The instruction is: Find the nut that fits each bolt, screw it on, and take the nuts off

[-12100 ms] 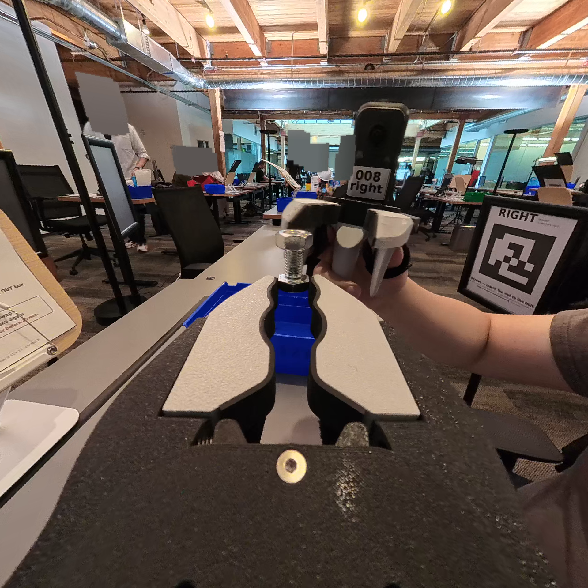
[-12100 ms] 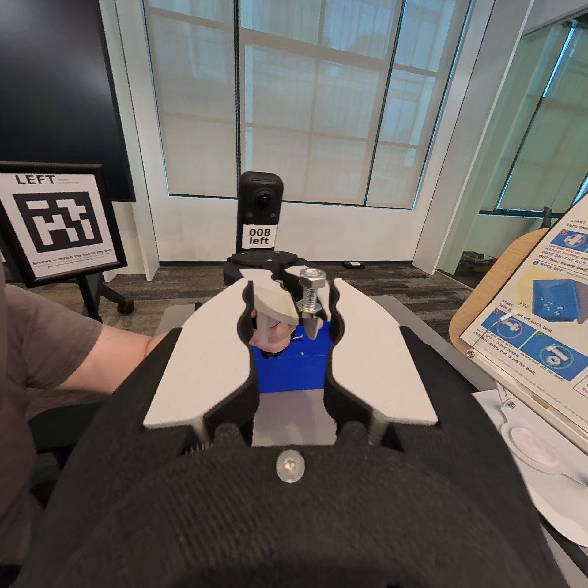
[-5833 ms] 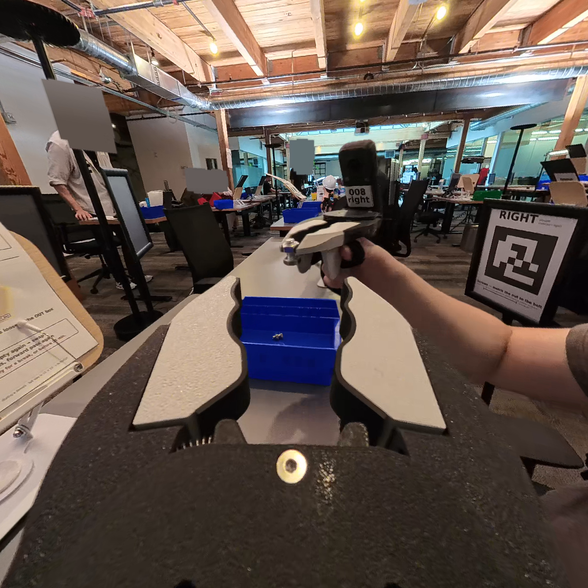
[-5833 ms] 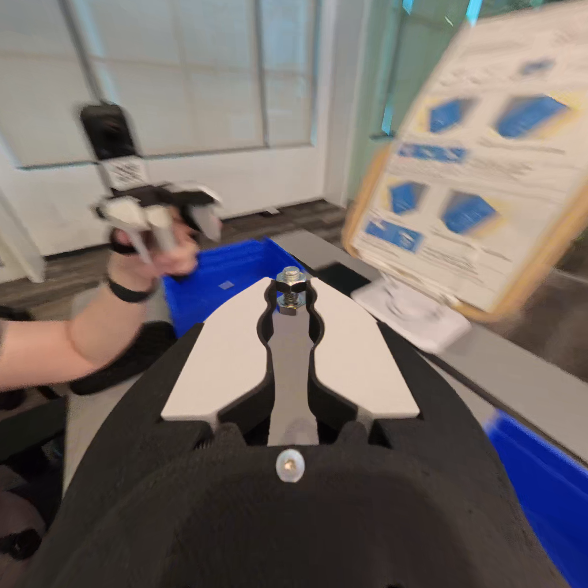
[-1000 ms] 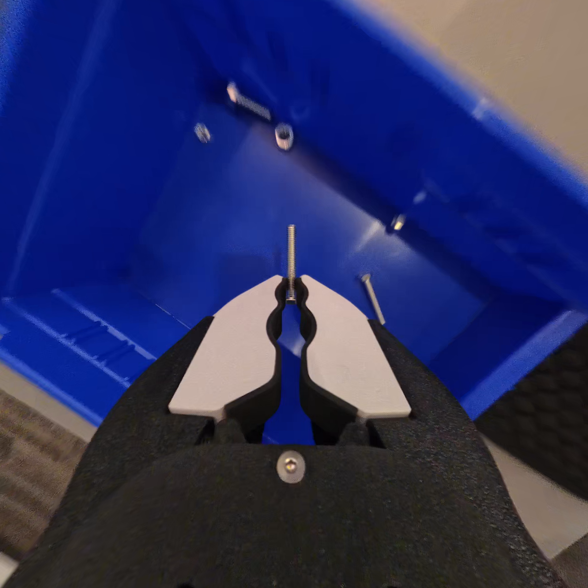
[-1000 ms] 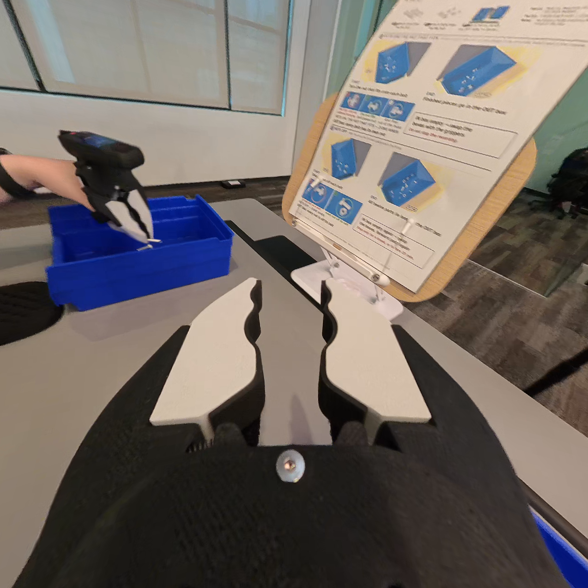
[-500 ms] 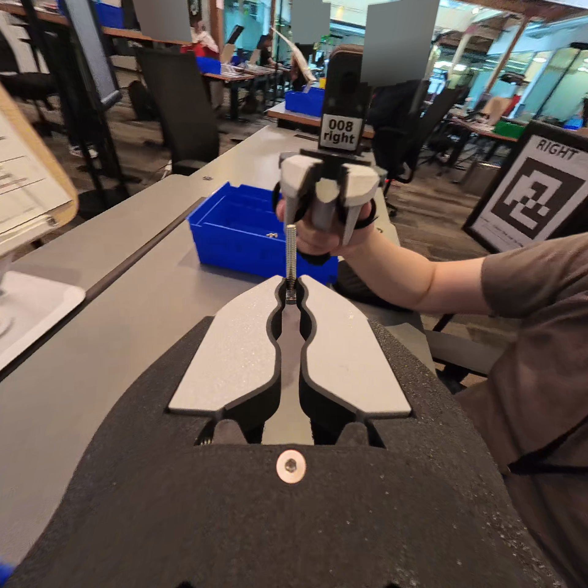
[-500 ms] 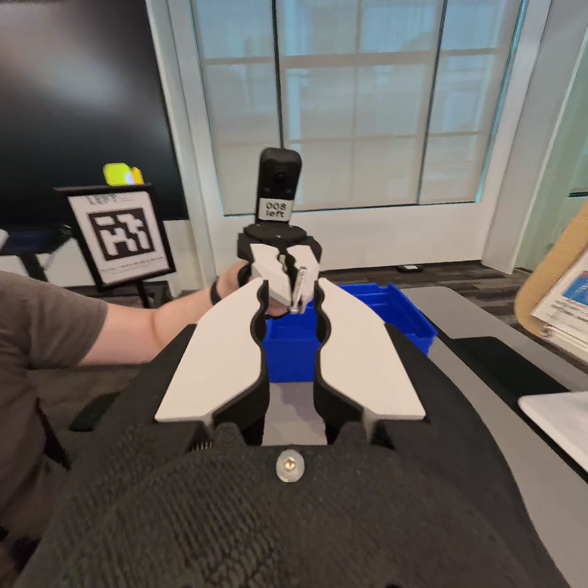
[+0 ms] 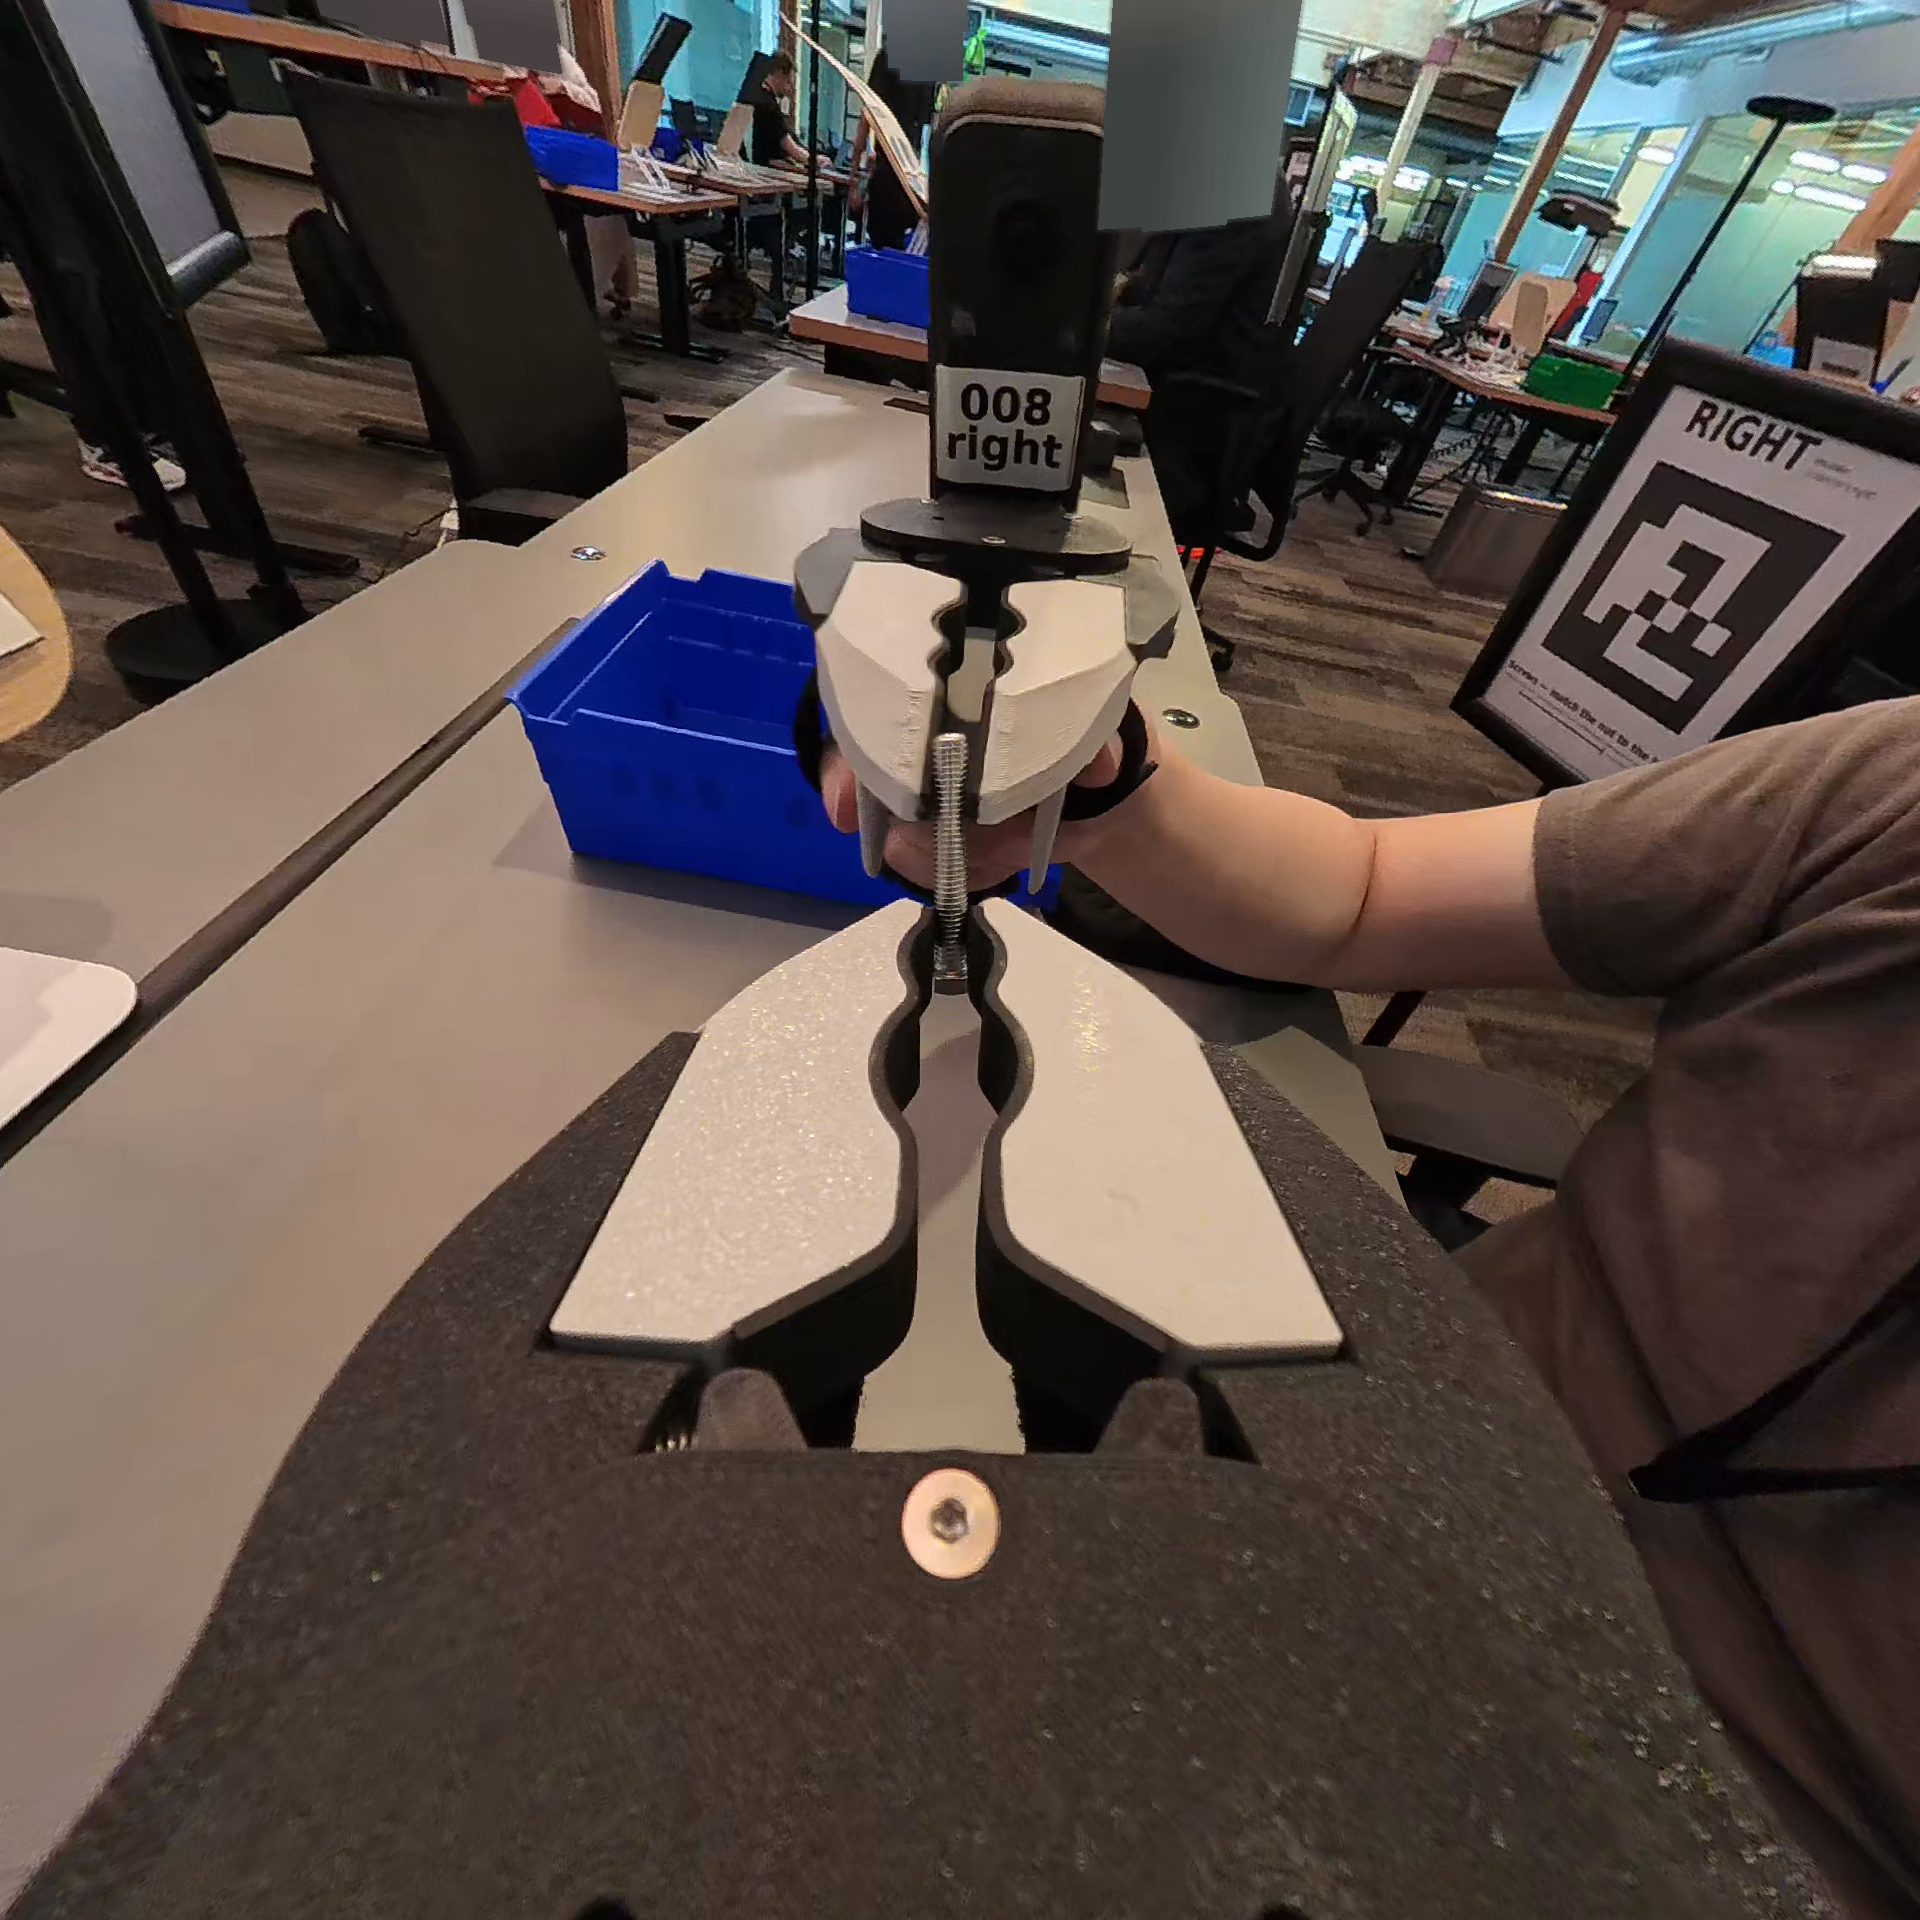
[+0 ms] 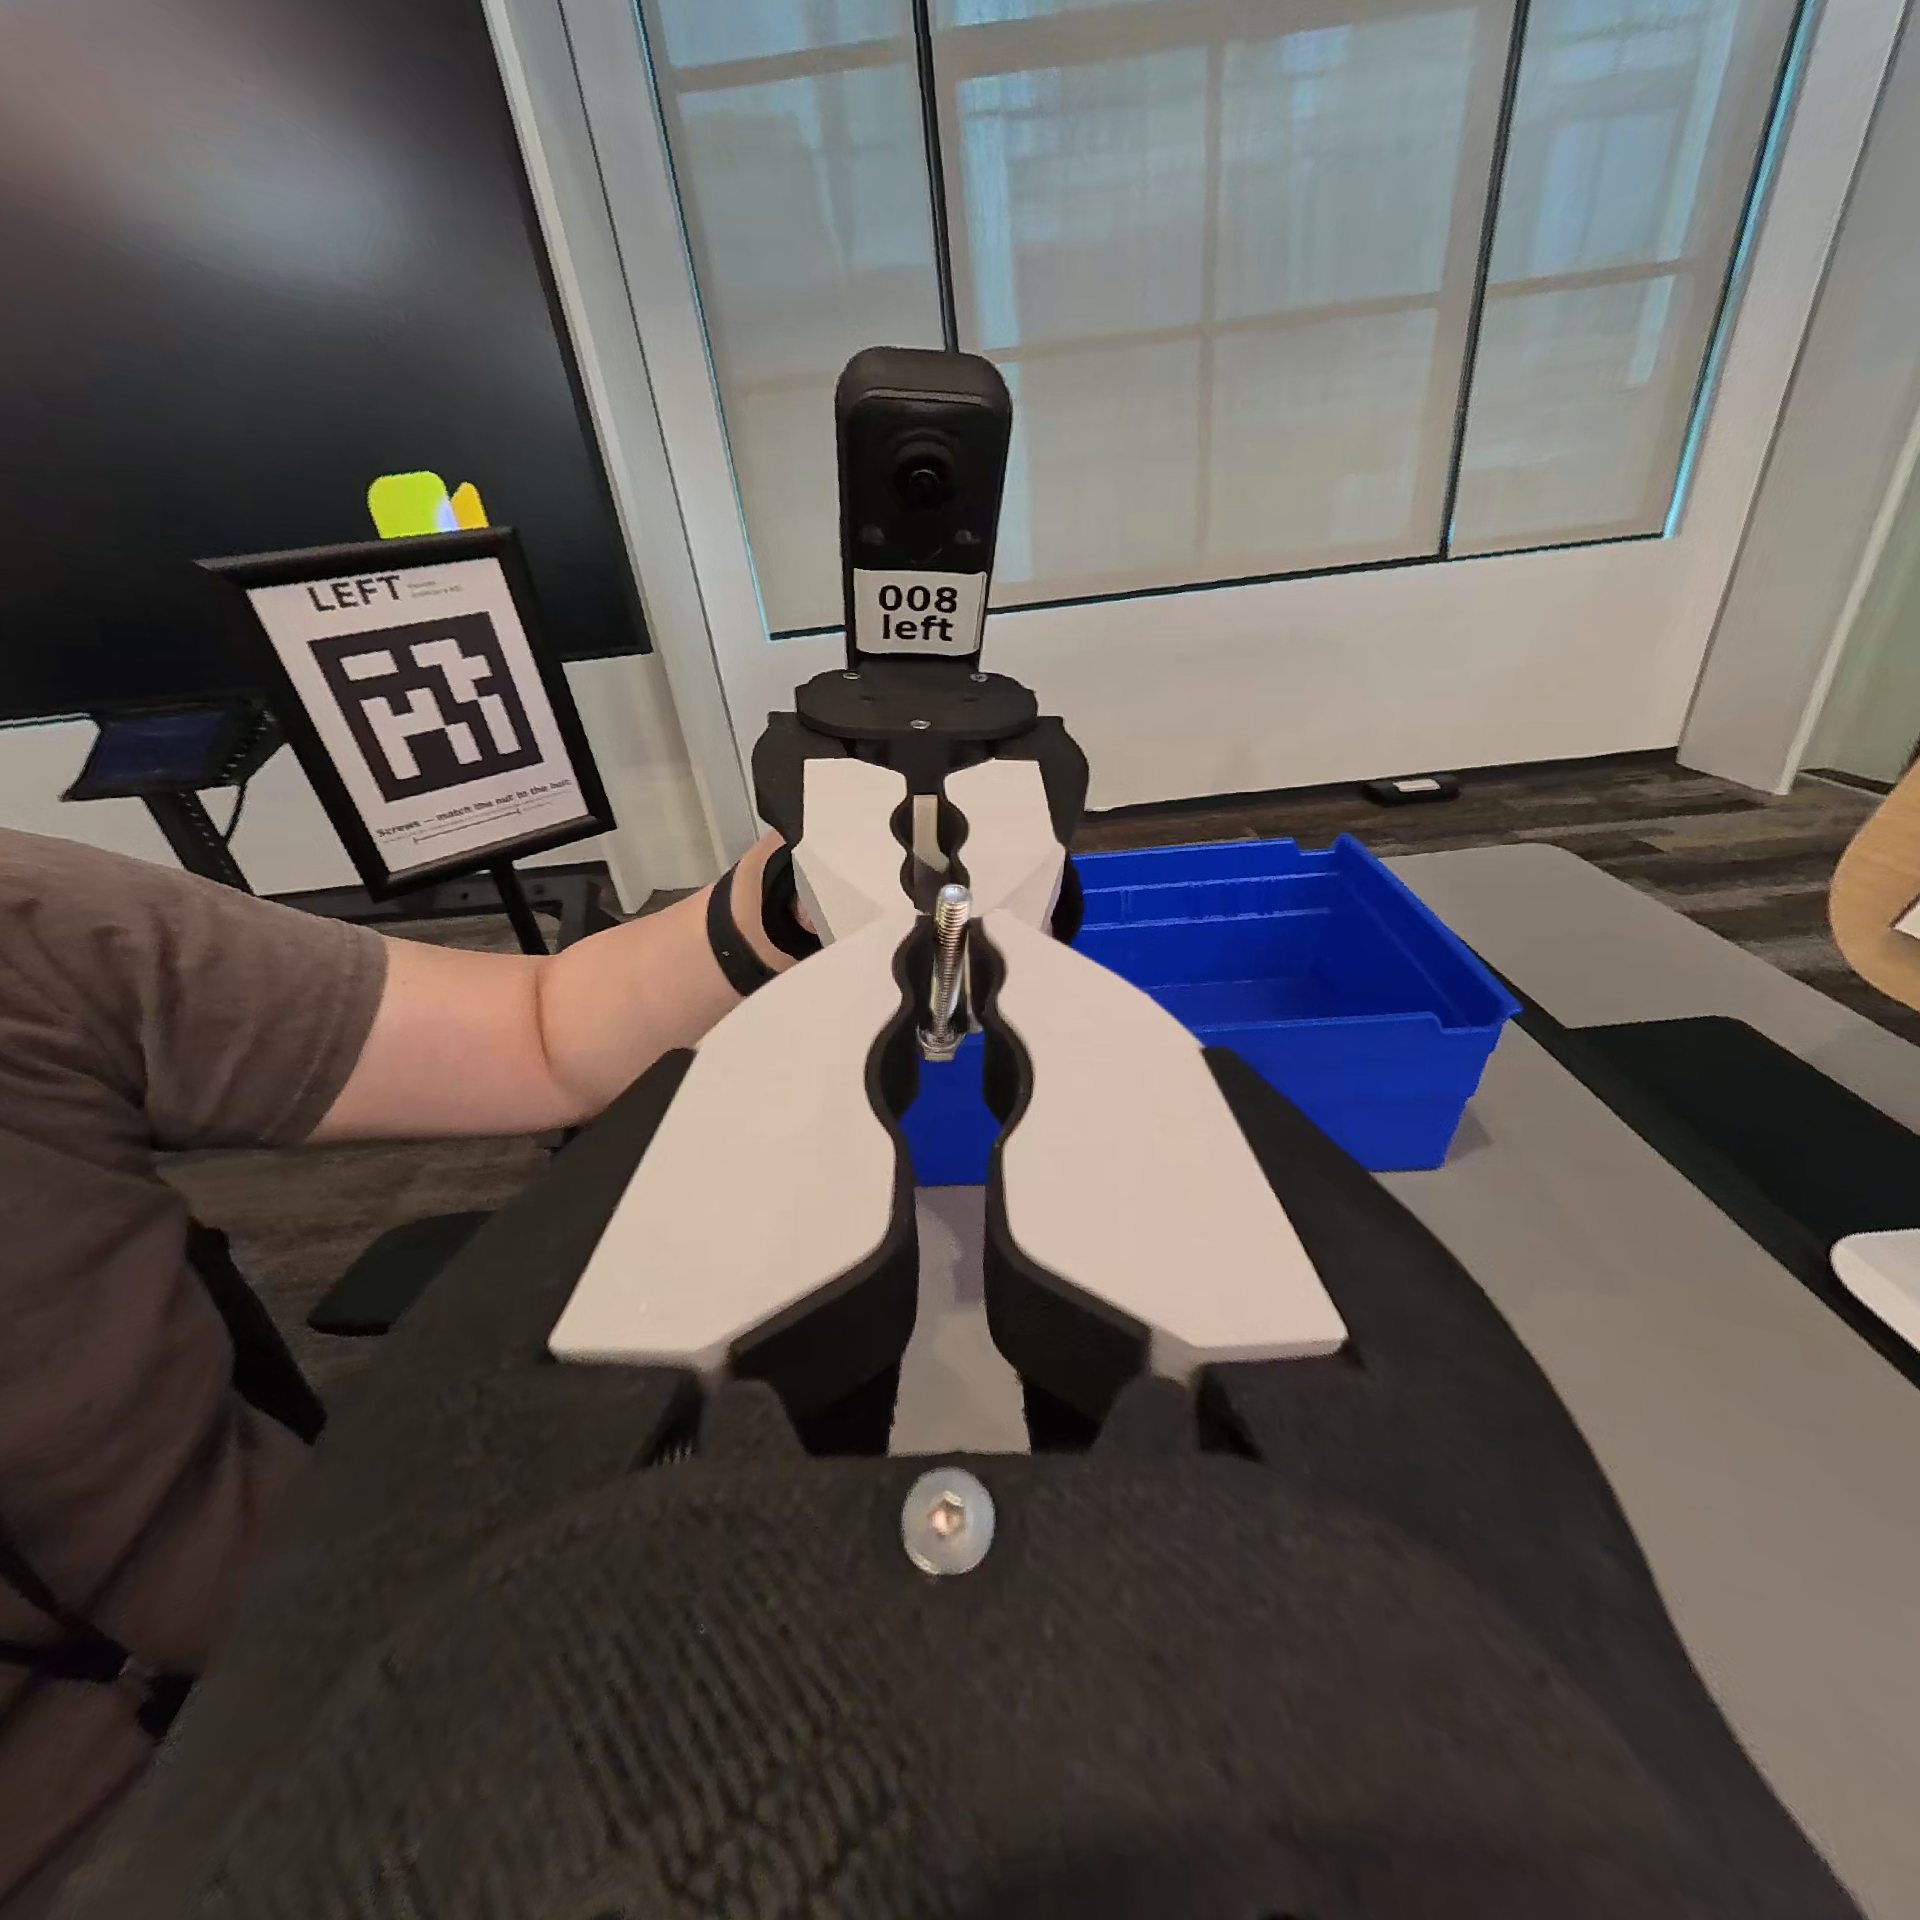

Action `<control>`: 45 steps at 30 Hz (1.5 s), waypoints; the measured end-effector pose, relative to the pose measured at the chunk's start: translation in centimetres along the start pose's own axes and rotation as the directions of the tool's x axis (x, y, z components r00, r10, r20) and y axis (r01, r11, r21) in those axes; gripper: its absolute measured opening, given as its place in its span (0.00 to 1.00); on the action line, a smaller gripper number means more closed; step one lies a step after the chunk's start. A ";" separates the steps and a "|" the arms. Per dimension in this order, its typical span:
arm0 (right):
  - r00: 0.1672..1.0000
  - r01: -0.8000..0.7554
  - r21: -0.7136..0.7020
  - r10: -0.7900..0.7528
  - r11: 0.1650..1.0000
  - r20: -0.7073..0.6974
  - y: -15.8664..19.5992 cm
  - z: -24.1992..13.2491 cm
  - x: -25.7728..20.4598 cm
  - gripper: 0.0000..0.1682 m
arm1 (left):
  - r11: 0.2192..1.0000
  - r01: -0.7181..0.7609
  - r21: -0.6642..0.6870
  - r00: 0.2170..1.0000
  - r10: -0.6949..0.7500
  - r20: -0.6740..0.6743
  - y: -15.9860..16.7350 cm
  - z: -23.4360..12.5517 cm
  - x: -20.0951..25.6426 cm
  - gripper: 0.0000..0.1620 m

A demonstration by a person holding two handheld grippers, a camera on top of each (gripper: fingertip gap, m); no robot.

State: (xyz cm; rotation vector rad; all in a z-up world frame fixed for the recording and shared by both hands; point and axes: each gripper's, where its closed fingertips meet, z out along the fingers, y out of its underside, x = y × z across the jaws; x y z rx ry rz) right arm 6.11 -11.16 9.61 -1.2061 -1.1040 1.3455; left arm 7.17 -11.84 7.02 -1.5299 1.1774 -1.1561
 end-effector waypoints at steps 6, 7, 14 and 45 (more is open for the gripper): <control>1.000 -0.023 -0.032 0.023 0.999 0.020 0.9 0.2 0.2 0.04 | 0.999 -0.011 -0.039 1.000 0.012 0.018 0.9 0.0 -0.4 0.03; 1.000 -0.022 -0.034 0.023 0.999 0.019 1.0 0.2 0.3 0.04 | 0.999 -0.005 -0.041 1.000 0.006 0.028 1.0 0.0 -0.6 0.04; 0.982 -0.073 -0.202 0.036 0.977 -0.184 7.8 0.3 5.6 0.04 | 0.989 -0.026 -0.148 0.903 0.087 0.420 2.0 -8.8 -4.0 0.26; 0.968 -0.100 -0.447 -0.016 0.889 -0.249 18.2 -1.3 10.8 0.04 | 0.244 0.353 -0.903 0.883 0.233 0.408 25.6 -25.7 -9.1 0.14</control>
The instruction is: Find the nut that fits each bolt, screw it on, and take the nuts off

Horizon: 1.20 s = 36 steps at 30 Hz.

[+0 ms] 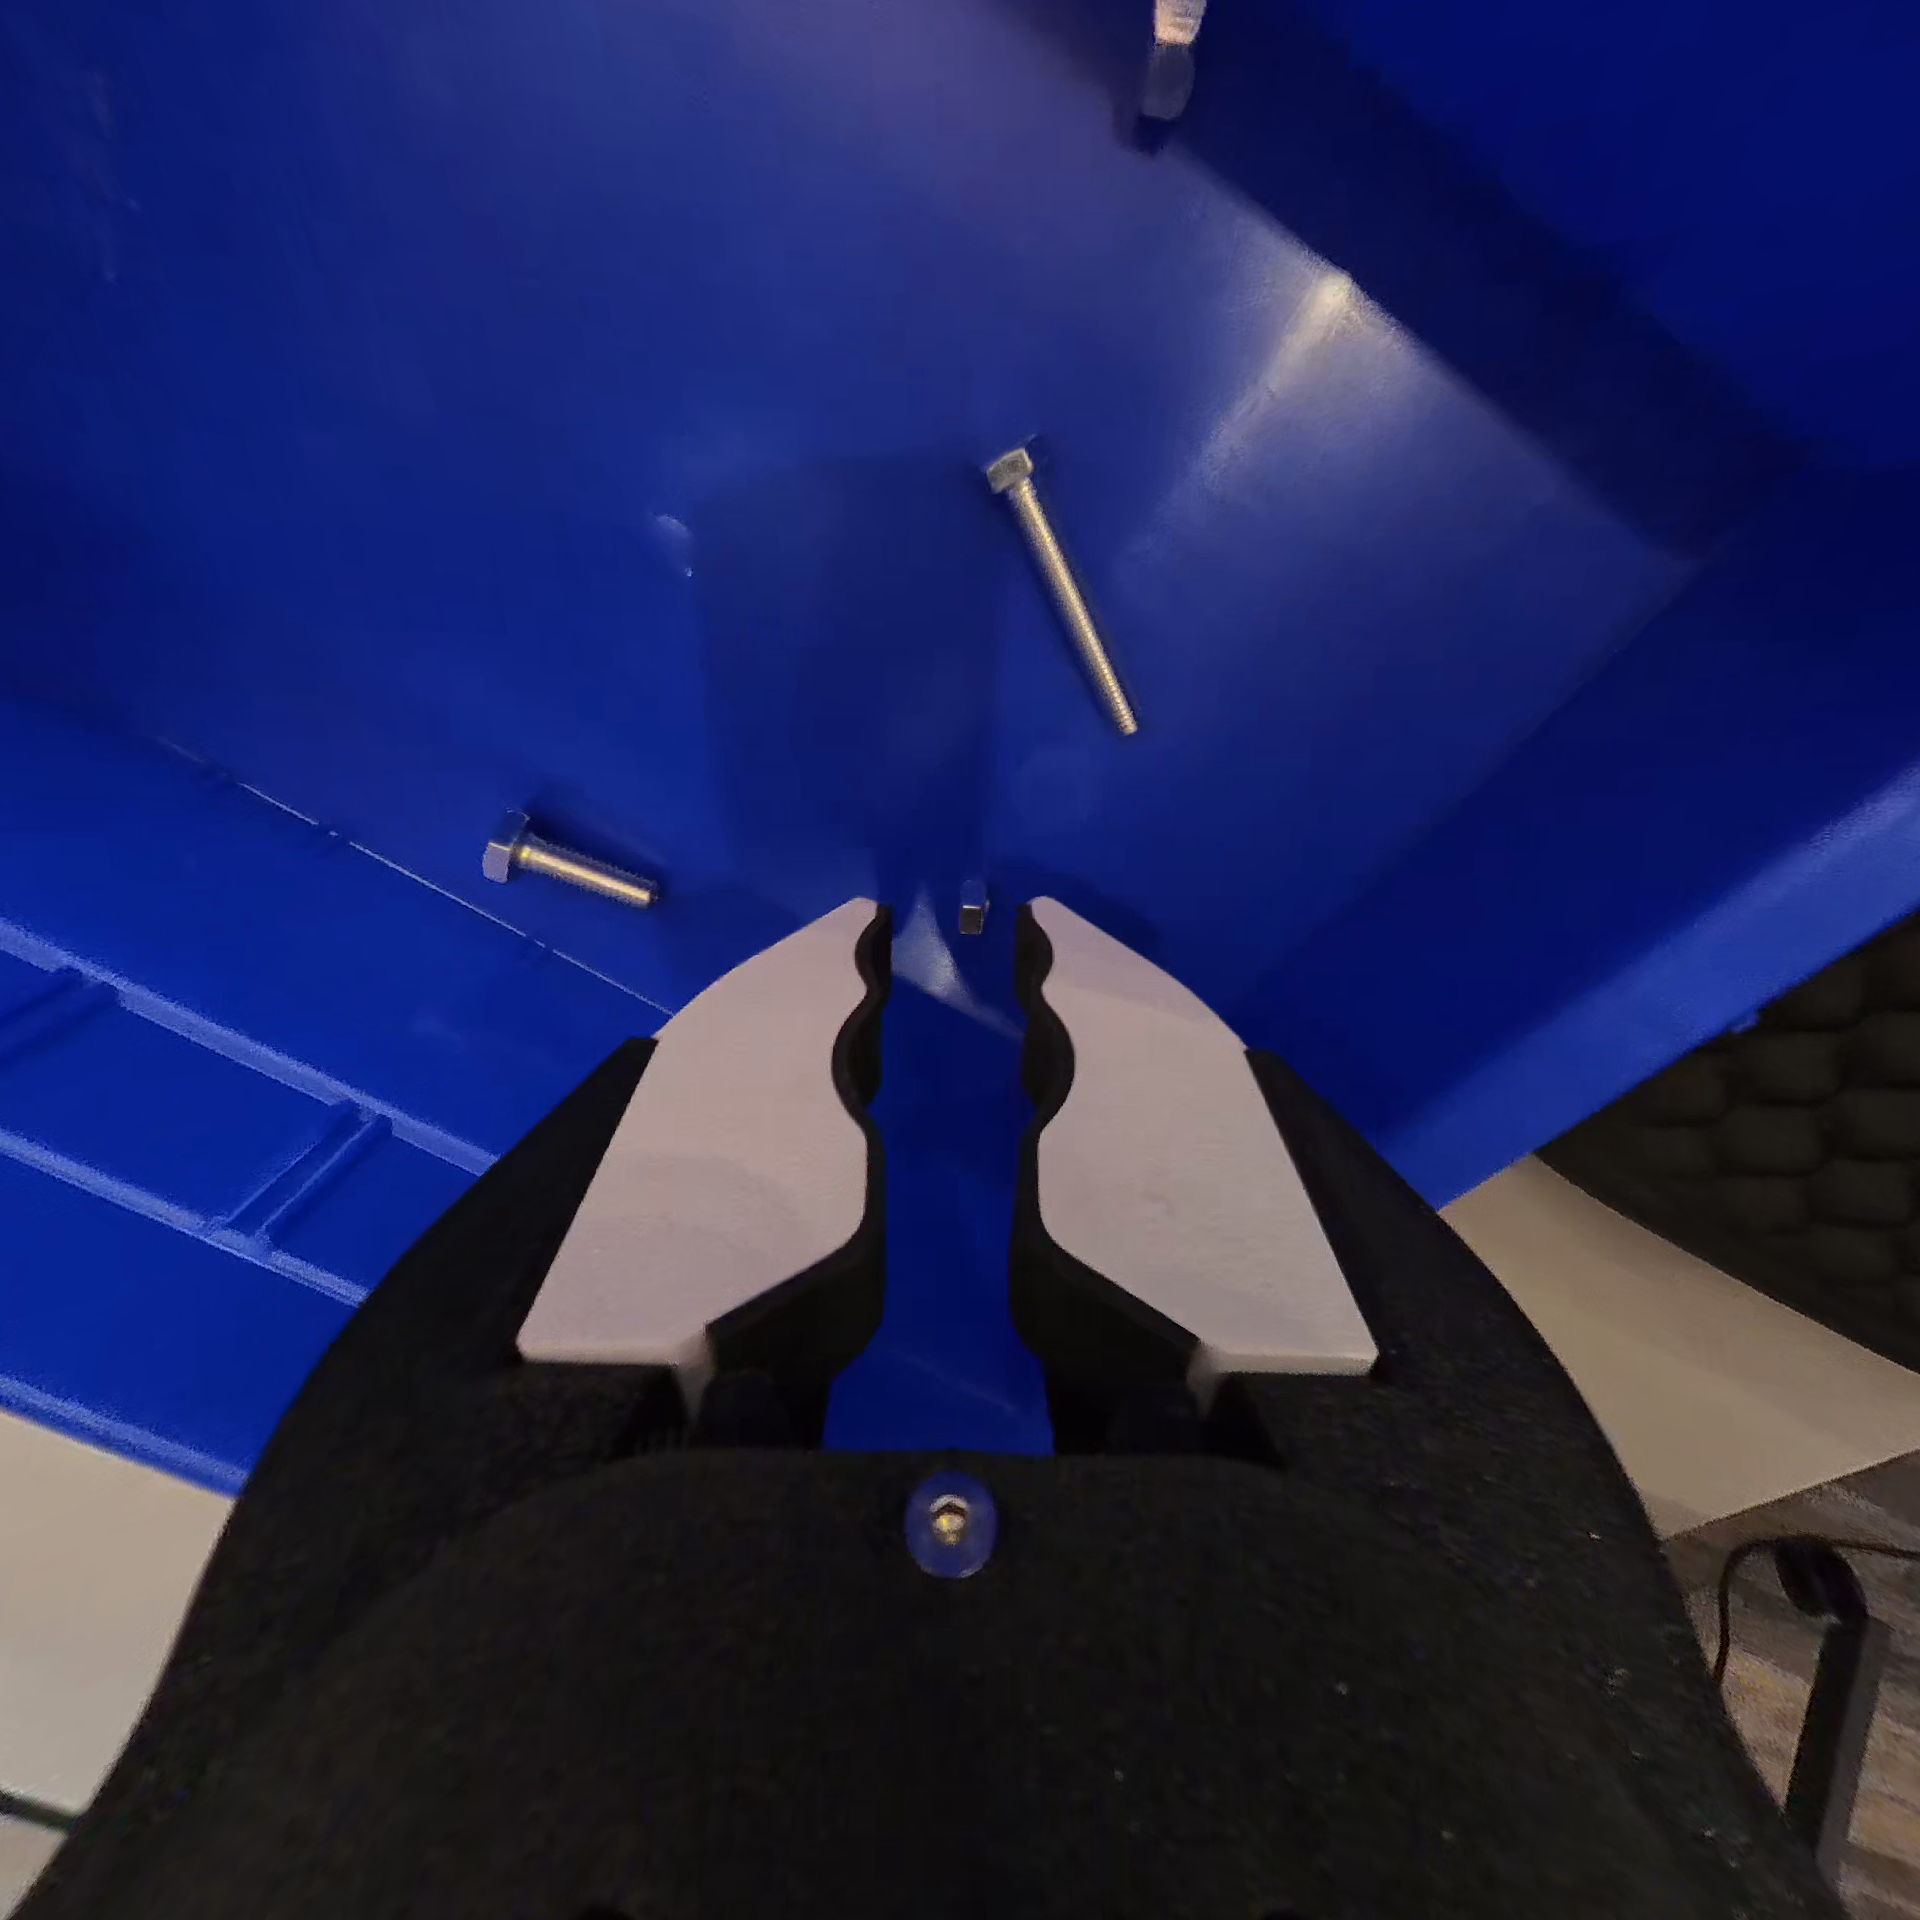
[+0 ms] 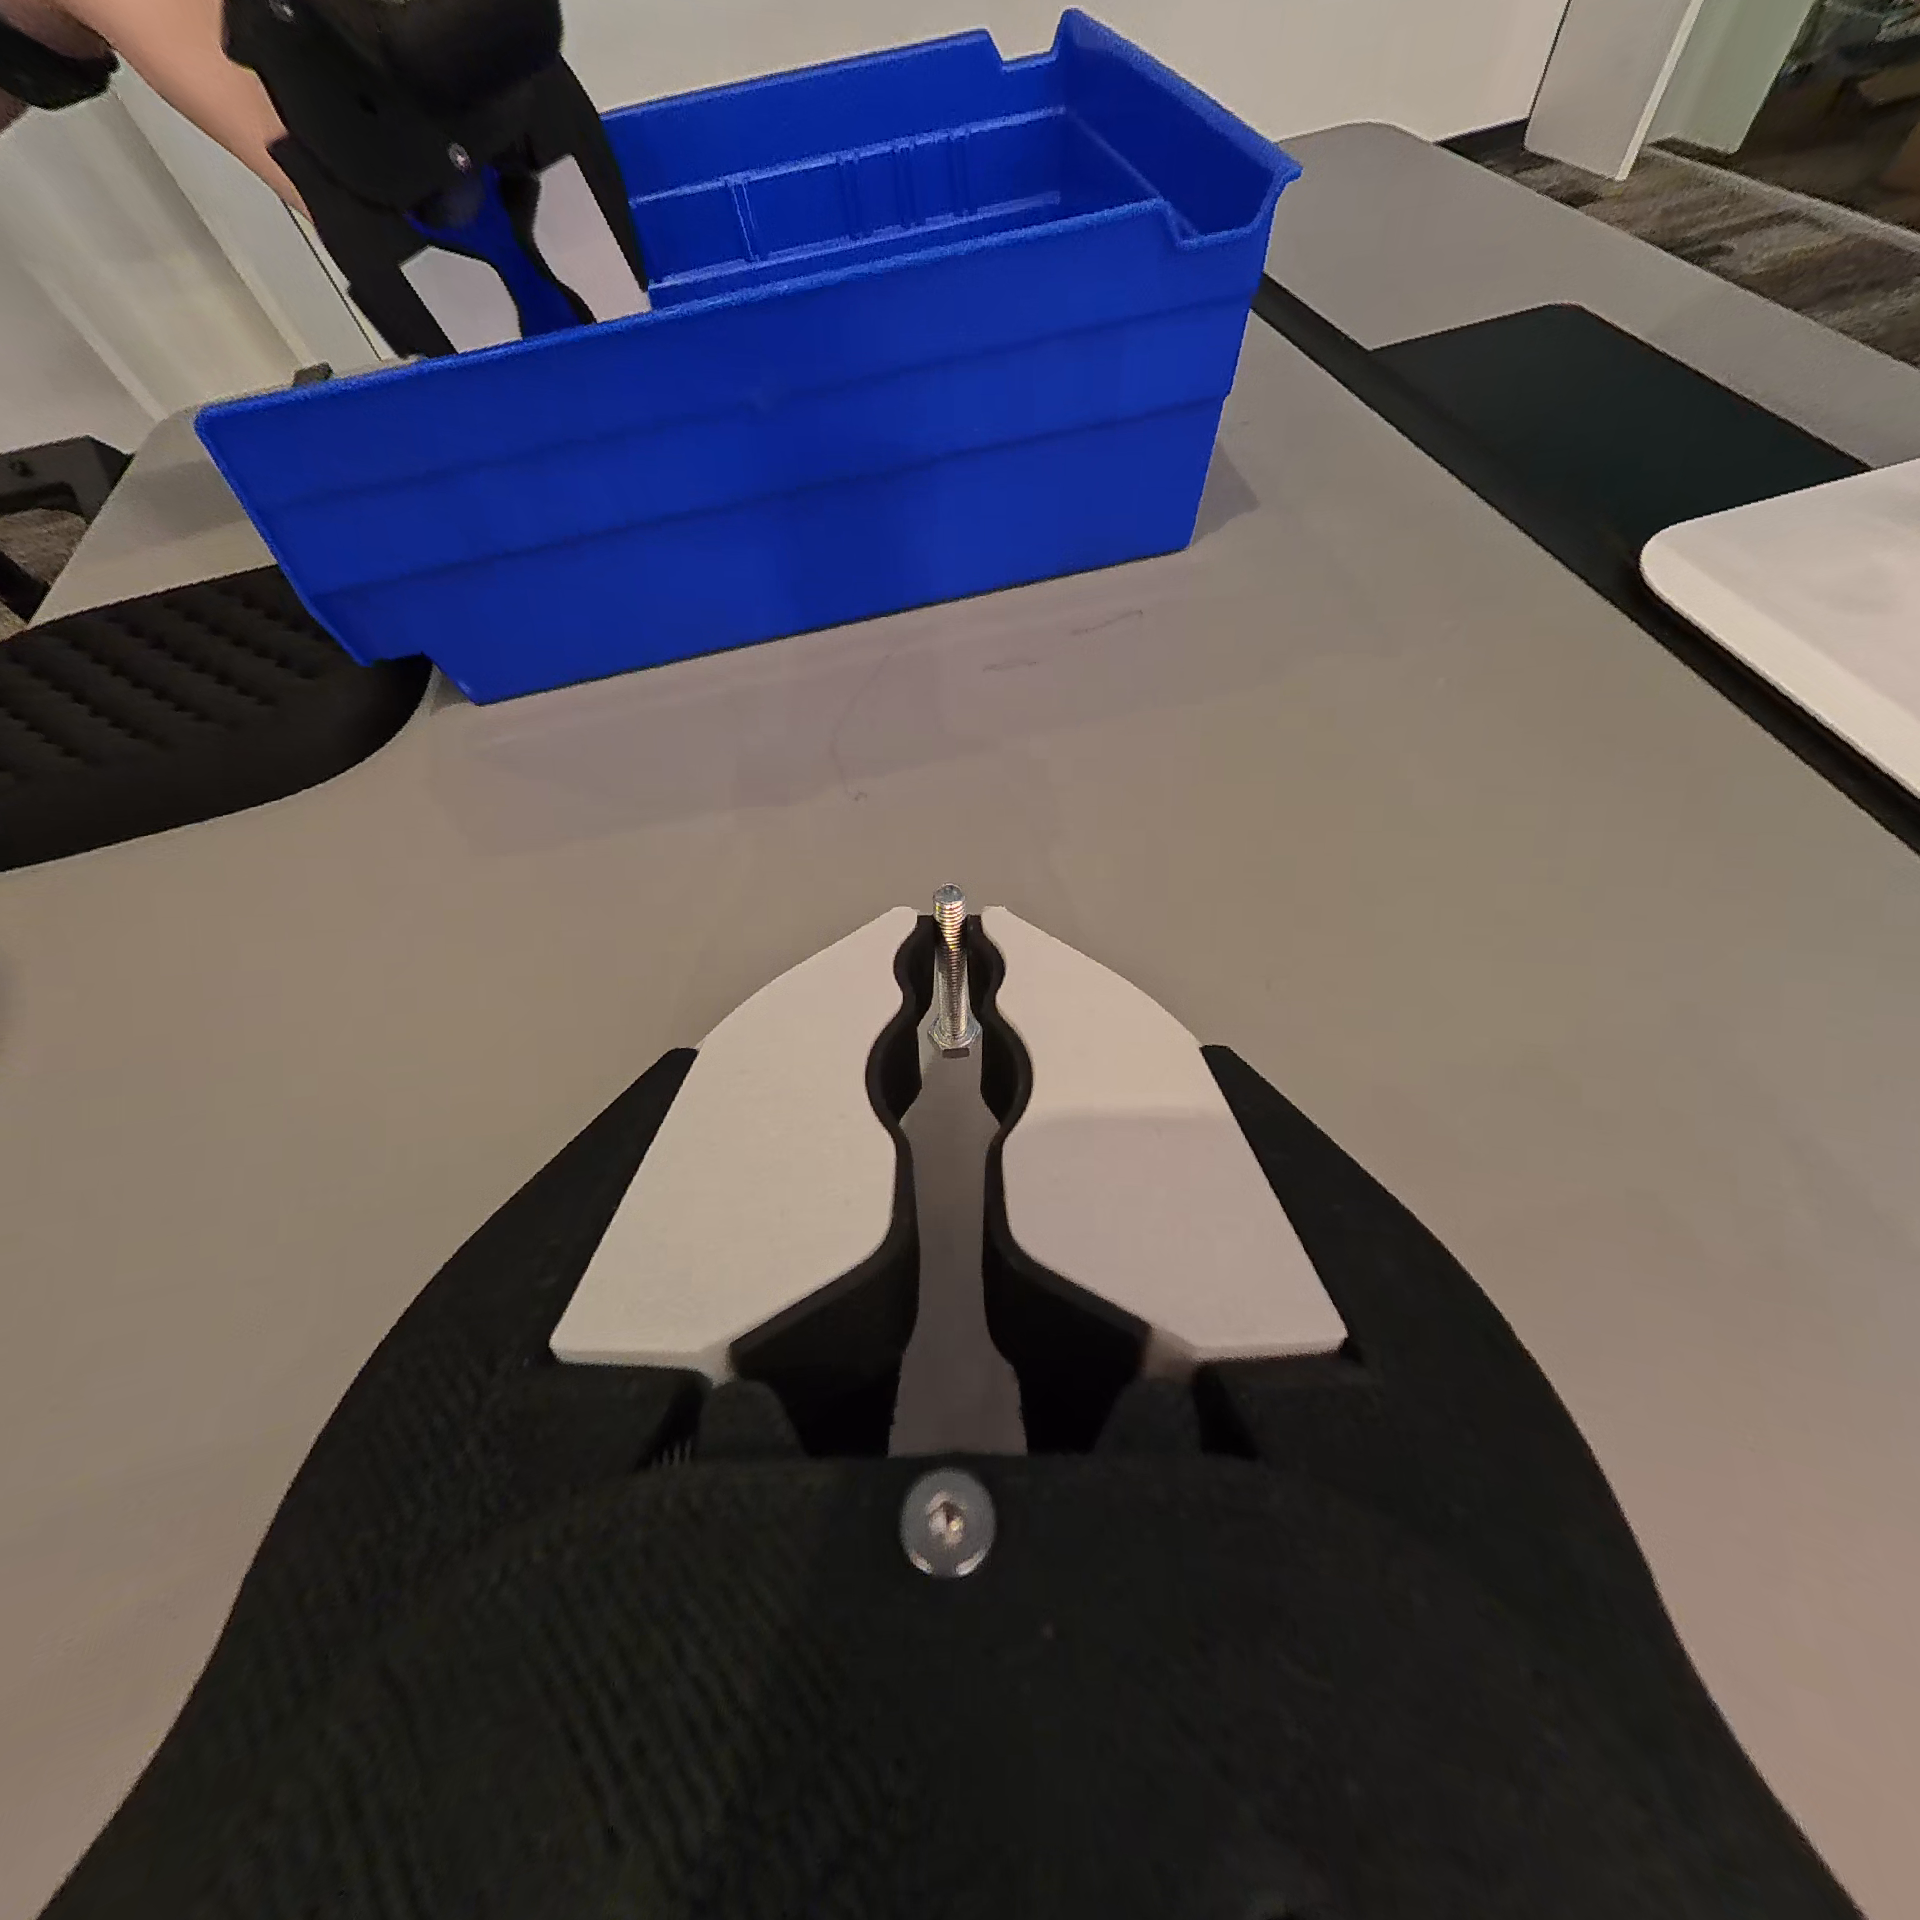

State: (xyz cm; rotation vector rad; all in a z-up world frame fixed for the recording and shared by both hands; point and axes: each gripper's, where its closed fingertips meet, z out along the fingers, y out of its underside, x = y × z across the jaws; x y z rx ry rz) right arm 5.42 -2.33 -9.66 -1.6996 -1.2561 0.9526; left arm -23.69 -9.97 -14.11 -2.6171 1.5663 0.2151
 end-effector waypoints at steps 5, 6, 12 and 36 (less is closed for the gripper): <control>1.000 -0.006 0.011 0.006 1.000 0.001 -0.3 -0.2 0.1 0.04 | 0.999 -0.010 -0.052 1.000 0.011 0.013 0.7 0.7 -0.4 0.08; 1.000 -0.007 0.013 0.007 1.000 0.002 -0.3 -0.2 0.1 0.04 | 0.998 -0.008 -0.057 1.000 0.010 0.022 0.8 0.9 -0.6 0.06; 1.000 -0.004 0.012 0.004 1.000 0.003 -0.3 -0.3 0.0 0.04 | 1.000 0.008 0.029 1.000 -0.008 -0.005 0.0 -0.2 -0.2 0.03; 0.954 0.016 0.088 0.012 0.996 -0.301 -9.2 -20.8 1.4 0.04 | 0.720 0.514 0.467 0.738 -0.094 -0.668 -34.9 -5.8 13.4 0.03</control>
